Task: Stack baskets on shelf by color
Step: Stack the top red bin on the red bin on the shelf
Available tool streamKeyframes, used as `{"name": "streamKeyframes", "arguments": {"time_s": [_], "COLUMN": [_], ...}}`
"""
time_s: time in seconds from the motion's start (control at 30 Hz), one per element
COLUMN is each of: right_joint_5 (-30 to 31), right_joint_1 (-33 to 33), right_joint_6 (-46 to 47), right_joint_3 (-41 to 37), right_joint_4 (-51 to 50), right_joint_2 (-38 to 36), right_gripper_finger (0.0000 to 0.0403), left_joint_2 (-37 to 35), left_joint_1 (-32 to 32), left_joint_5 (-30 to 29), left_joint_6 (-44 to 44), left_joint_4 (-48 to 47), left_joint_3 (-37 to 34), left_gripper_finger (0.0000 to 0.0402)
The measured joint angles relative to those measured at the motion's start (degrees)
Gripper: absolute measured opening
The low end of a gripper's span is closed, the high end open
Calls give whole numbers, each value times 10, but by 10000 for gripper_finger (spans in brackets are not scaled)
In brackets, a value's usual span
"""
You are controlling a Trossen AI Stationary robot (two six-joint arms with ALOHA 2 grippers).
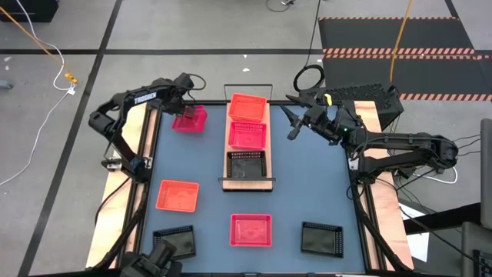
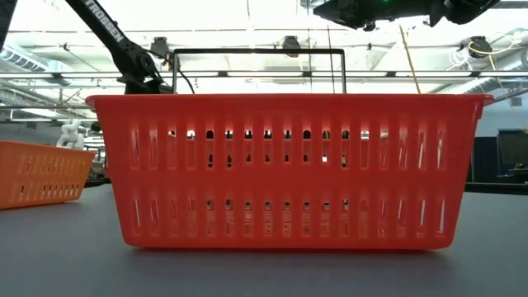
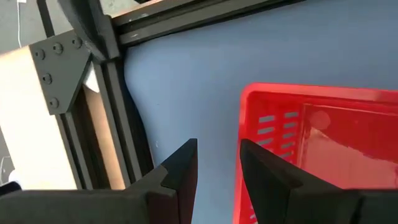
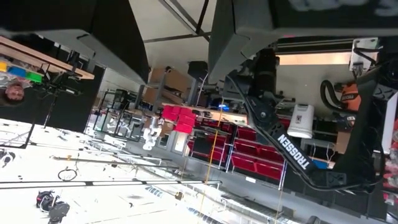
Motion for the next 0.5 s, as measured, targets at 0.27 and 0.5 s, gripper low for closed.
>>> {"name": "streamKeyframes", "arguments": {"time_s": [0.27,0.5], "right_joint_5": [0,0], "right_joint_1": [0,0], "right_joint_6": [0,0], "right_joint_3": [0,0], "right_joint_4": [0,0], "right_joint_2": [0,0], "right_gripper_finger": [160,160], "left_joint_2": [-19,-76], "left_joint_1": [0,-8], "left_joint_5": [4,9], "left_joint_6": [2,5], "left_joint_4": [-5,-4], "left_joint_3": [0,0], "left_gripper_finger": [124,124]}}
